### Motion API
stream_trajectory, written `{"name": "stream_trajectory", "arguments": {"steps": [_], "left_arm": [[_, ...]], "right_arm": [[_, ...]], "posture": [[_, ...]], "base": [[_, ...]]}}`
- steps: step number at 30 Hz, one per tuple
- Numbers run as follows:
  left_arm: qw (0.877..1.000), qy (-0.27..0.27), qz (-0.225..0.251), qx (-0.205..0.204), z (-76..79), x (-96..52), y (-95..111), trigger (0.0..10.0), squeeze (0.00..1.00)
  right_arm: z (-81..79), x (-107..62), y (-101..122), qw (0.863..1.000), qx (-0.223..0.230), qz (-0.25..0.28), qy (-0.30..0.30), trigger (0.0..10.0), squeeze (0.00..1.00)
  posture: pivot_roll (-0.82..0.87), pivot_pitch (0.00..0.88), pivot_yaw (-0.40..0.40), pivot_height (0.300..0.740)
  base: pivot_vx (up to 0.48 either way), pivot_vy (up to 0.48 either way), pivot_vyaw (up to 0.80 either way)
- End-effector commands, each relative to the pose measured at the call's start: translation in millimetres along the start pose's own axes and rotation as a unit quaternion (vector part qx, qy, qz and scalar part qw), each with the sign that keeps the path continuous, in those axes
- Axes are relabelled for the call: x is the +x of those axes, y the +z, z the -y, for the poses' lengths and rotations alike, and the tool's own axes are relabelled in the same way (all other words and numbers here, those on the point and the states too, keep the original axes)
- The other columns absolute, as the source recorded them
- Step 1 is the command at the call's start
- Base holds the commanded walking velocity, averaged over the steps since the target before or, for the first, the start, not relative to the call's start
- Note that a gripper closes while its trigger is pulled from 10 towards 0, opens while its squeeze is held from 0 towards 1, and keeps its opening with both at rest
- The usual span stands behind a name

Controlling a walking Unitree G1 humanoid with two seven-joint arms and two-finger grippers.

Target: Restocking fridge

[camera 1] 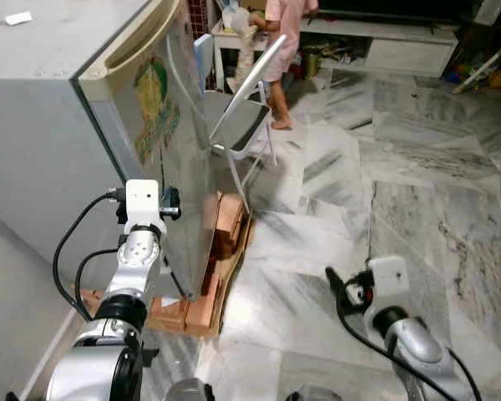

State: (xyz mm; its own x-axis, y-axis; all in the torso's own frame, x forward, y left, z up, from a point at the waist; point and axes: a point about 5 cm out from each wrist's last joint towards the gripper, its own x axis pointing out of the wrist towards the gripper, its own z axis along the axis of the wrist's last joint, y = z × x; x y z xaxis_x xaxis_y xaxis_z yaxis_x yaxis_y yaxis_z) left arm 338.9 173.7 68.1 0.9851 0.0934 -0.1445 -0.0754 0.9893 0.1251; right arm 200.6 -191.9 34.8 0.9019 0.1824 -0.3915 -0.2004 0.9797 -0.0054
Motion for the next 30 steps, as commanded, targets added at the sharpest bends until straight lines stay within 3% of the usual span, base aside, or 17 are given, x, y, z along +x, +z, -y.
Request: {"name": "stream_trajectory", "arguments": {"steps": [1, 5, 7, 8, 11, 13, 14, 16, 17, 19, 20, 22, 23, 26, 27, 29, 30], "left_arm": [[1.000, -0.021, 0.014, 0.013, 3.6, 5.3, 9.9, 10.0, 0.00], [0.998, -0.064, 0.009, 0.008, 20.4, 13.2, 20.5, 10.0, 0.00], [0.994, -0.109, 0.017, 0.007, 38.7, 15.8, 30.3, 10.0, 0.00], [0.987, -0.157, 0.031, 0.008, 59.0, 16.1, 41.3, 10.0, 0.00], [0.965, -0.253, 0.060, 0.008, 101.0, 10.1, 61.5, 10.0, 0.00], [0.944, -0.320, 0.083, 0.004, 128.9, 1.4, 75.4, 10.0, 0.00], [0.907, -0.403, 0.117, -0.016, 163.8, -15.5, 96.4, 10.0, 0.00], [0.907, -0.403, 0.117, -0.016, 163.8, -15.5, 96.4, 10.0, 0.00], [0.889, -0.438, 0.134, -0.023, 177.4, -23.9, 105.8, 10.0, 0.00], [0.825, -0.526, 0.204, -0.039, 222.4, -64.3, 138.2, 10.0, 0.00], [0.820, -0.530, 0.212, -0.041, 225.3, -68.0, 141.1, 10.0, 0.00], [0.828, -0.517, 0.212, -0.037, 220.6, -63.5, 138.2, 10.0, 0.00], [0.842, -0.498, 0.204, -0.039, 210.3, -55.2, 133.0, 10.0, 0.00], [0.863, -0.466, 0.186, -0.055, 189.6, -42.7, 125.9, 10.0, 0.00], [0.863, -0.466, 0.186, -0.055, 189.6, -42.7, 125.9, 10.0, 0.00], [0.883, -0.433, 0.174, -0.055, 162.7, -34.5, 114.4, 10.0, 0.00], [0.883, -0.433, 0.174, -0.055, 162.7, -34.5, 114.4, 10.0, 0.00]], "right_arm": [[2.8, -3.0, 3.4, 1.000, -0.004, 0.004, 0.009, 10.0, 0.00], [3.1, -13.1, -9.7, 0.999, 0.005, -0.021, 0.033, 10.0, 0.00], [2.5, -13.0, -9.7, 0.999, 0.004, -0.022, 0.036, 10.0, 0.00], [1.8, -12.1, -9.6, 0.999, 0.002, -0.023, 0.040, 10.0, 0.00], [1.2, -11.5, -10.0, 0.999, 0.000, -0.023, 0.044, 10.0, 0.00], [1.5, -11.2, -9.6, 0.999, -0.002, -0.022, 0.043, 10.0, 0.00], [1.2, -11.9, -9.7, 0.999, -0.002, -0.022, 0.043, 10.0, 0.00], [1.2, -11.9, -9.7, 0.999, -0.002, -0.022, 0.043, 10.0, 0.00], [1.0, -11.9, -9.7, 0.999, -0.001, -0.022, 0.044, 10.0, 0.00], [-3.4, -9.2, -7.3, 0.998, -0.009, -0.019, 0.052, 10.0, 0.00], [-5.2, -8.3, -6.6, 0.998, -0.011, -0.017, 0.054, 10.0, 0.00], [-8.7, -6.8, -5.9, 0.998, -0.011, -0.016, 0.055, 10.0, 0.00], [-12.8, -3.9, -6.9, 0.998, -0.010, -0.016, 0.056, 10.0, 0.00], [-19.7, 0.9, -10.4, 0.998, -0.007, -0.018, 0.057, 10.0, 0.00], [-19.7, 0.9, -10.4, 0.998, -0.007, -0.018, 0.057, 10.0, 0.00], [-25.6, 5.1, -12.4, 0.998, -0.006, -0.017, 0.057, 10.0, 0.00], [-25.6, 5.1, -12.4, 0.998, -0.006, -0.017, 0.057, 10.0, 0.00]], "posture": [[-0.14, 0.000, 0.032, 0.740], [-0.14, 0.000, 0.037, 0.740], [-0.14, 0.000, 0.039, 0.740], [-0.15, 0.000, 0.041, 0.740], [-0.15, 0.000, 0.042, 0.740], [-0.15, 0.000, 0.043, 0.740], [-0.14, 0.000, 0.044, 0.740], [-0.14, 0.000, 0.044, 0.740], [-0.14, 0.000, 0.043, 0.740], [-0.14, 0.000, 0.047, 0.740], [-0.15, 0.000, 0.048, 0.740], [-0.14, 0.000, 0.049, 0.740], [-0.14, 0.000, 0.050, 0.740], [-0.14, 0.000, 0.051, 0.740], [-0.14, 0.000, 0.051, 0.740], [-0.13, 0.000, 0.054, 0.740], [-0.13, 0.000, 0.054, 0.740]], "base": [[0.000, 0.000, 0.00], [0.000, 0.000, 0.00], [0.000, 0.000, 0.00], [0.000, 0.000, 0.00], [0.000, 0.000, 0.00], [0.000, 0.000, 0.00], [0.000, 0.000, 0.00], [0.000, 0.000, 0.00], [0.000, 0.000, 0.00], [0.000, 0.000, 0.00], [0.000, 0.000, 0.00], [0.000, 0.000, 0.00], [0.000, 0.000, 0.00], [0.000, 0.000, 0.00], [0.000, 0.000, 0.00], [0.000, 0.000, 0.00], [0.000, 0.000, 0.00]]}}
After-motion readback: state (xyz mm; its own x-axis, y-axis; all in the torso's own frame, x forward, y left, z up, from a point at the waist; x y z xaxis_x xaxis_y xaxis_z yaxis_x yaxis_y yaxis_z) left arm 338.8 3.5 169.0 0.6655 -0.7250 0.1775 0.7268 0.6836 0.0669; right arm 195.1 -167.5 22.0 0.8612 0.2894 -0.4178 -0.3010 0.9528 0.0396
